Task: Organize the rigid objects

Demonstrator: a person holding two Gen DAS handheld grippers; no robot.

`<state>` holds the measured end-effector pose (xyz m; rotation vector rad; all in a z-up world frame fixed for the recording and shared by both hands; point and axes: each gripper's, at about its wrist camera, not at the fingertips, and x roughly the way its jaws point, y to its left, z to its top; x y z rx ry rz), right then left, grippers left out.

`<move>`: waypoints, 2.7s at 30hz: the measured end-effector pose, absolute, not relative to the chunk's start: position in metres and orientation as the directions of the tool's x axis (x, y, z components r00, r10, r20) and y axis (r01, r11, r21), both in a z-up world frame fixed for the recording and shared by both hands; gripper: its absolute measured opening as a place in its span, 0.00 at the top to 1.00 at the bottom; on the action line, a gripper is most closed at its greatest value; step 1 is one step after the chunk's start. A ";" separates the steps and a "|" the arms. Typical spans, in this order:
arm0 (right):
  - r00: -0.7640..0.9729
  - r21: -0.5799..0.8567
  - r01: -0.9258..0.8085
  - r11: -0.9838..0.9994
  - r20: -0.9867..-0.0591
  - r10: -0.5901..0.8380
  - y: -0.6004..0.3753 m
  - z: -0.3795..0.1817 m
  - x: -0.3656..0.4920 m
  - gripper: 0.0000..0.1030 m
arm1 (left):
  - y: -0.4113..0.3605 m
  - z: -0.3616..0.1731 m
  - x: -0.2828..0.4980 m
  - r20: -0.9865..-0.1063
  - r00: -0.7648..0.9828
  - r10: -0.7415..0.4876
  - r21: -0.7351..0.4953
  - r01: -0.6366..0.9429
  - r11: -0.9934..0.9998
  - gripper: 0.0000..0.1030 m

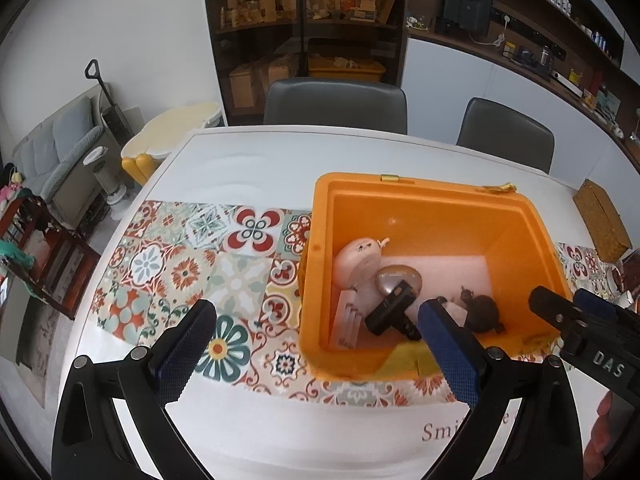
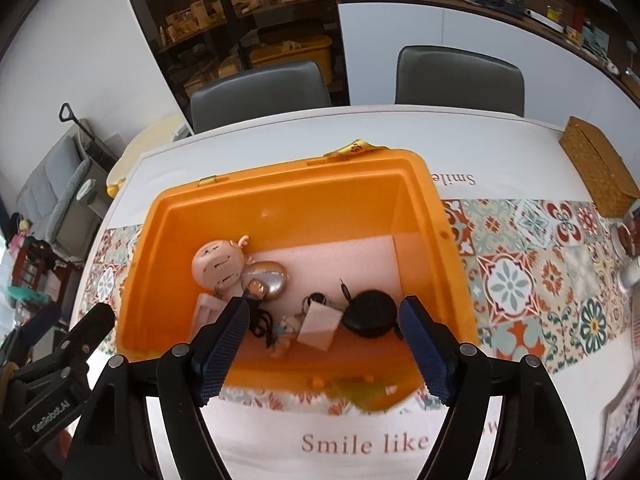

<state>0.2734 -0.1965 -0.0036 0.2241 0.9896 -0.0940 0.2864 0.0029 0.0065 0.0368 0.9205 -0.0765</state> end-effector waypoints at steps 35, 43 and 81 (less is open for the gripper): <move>0.556 0.116 0.262 0.958 -0.830 -0.052 -0.195 0.032 0.116 0.22 | 0.002 0.037 0.158 -0.783 0.617 -0.085 0.049 0.197 0.979 0.00; 0.558 0.115 0.262 0.958 -0.828 -0.053 -0.193 0.033 0.106 0.22 | -0.001 0.042 0.147 -0.777 0.623 -0.093 0.051 0.209 0.977 0.00; 0.545 0.116 0.284 0.952 -0.836 -0.061 -0.202 0.030 0.101 0.22 | -0.014 0.037 0.155 -0.791 0.601 -0.116 0.037 0.236 0.971 0.00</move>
